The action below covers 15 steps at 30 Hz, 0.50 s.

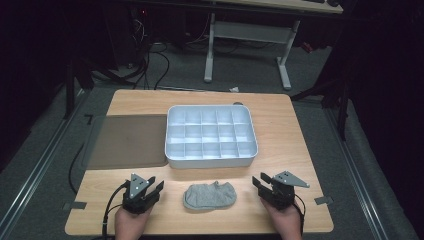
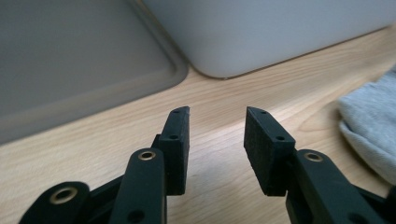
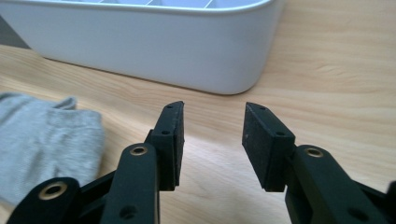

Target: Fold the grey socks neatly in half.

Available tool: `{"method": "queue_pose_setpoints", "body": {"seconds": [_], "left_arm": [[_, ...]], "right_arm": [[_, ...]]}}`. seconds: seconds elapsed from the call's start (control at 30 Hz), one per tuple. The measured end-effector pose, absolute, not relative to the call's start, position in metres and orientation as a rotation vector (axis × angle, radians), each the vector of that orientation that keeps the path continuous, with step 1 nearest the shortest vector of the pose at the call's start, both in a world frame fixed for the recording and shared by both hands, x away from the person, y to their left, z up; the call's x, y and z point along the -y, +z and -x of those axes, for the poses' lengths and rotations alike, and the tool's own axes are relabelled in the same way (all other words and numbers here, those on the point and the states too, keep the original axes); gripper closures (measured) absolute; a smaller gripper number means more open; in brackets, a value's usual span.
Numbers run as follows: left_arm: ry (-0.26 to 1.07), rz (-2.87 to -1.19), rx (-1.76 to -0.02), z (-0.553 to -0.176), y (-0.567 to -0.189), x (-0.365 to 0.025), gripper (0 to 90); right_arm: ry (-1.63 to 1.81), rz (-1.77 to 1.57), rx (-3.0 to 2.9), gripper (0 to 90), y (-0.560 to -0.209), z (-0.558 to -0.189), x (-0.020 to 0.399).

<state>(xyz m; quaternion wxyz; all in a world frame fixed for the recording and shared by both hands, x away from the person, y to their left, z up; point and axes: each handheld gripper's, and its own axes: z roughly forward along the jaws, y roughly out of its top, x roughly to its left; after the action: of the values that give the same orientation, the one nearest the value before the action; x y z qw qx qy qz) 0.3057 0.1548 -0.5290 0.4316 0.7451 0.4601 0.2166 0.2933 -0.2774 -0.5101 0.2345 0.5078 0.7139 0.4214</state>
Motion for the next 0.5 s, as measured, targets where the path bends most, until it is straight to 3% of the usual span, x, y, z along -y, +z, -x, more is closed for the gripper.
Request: {"method": "queue_pose_setpoints", "body": {"seconds": [0.5], "left_arm": [[0.56,-1.856,-1.125,-0.3014,-0.5256,-0.1521,58.1]], "right_arm": [[1.144,-1.403,-1.969,56.4,-0.5176,-0.2902,0.2836]]}}
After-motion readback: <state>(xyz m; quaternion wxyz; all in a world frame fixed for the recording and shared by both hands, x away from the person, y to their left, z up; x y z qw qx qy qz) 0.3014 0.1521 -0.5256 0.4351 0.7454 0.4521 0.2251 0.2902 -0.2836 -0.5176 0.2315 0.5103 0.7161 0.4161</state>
